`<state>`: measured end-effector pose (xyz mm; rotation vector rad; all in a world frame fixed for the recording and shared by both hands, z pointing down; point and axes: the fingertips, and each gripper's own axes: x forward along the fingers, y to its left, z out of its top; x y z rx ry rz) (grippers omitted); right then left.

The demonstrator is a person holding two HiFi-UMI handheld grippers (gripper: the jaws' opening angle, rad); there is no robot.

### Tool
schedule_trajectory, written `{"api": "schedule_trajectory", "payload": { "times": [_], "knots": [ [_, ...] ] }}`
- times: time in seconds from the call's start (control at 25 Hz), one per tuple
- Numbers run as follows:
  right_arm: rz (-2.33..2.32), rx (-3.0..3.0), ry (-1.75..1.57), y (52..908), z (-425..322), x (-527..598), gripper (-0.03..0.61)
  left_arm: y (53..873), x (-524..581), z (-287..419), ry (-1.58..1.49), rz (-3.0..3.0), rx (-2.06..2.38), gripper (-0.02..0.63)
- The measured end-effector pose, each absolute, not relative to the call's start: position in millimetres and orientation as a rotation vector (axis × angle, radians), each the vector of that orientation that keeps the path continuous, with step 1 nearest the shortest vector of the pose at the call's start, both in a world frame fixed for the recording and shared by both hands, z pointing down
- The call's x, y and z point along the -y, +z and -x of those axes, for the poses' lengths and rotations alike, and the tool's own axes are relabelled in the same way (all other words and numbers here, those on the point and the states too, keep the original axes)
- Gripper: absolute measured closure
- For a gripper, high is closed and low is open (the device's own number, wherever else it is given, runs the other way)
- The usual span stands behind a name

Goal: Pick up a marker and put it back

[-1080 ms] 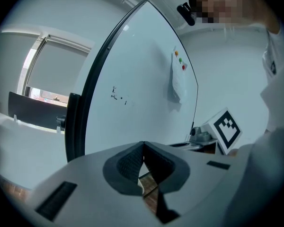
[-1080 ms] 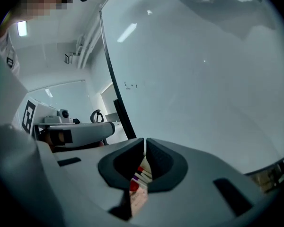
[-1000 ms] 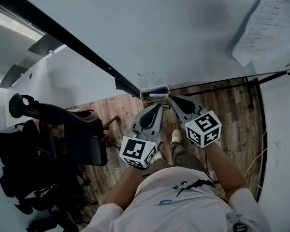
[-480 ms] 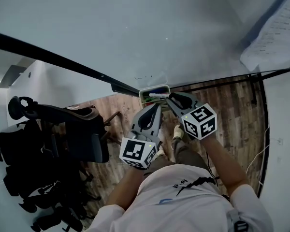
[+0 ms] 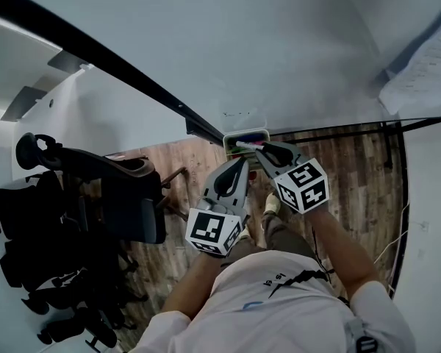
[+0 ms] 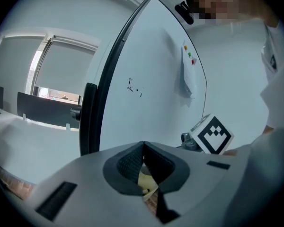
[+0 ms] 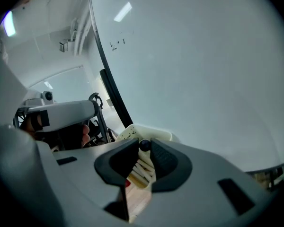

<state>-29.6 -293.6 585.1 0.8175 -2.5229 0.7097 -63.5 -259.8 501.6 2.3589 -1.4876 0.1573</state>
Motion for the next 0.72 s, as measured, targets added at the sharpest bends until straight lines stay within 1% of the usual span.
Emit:
{"api": "schedule_trajectory", "payload": {
  "times": [0.24,0.72],
  "knots": [
    [-0.821,2.533,0.804,575,26,296,0.503,496,257,71,0.144,-2.356,1.507,0.603],
    [-0.846,2.698,0.962,494,5,280,0.503,472,244,58,0.106,-2.412,1.434,0.603]
  ]
}}
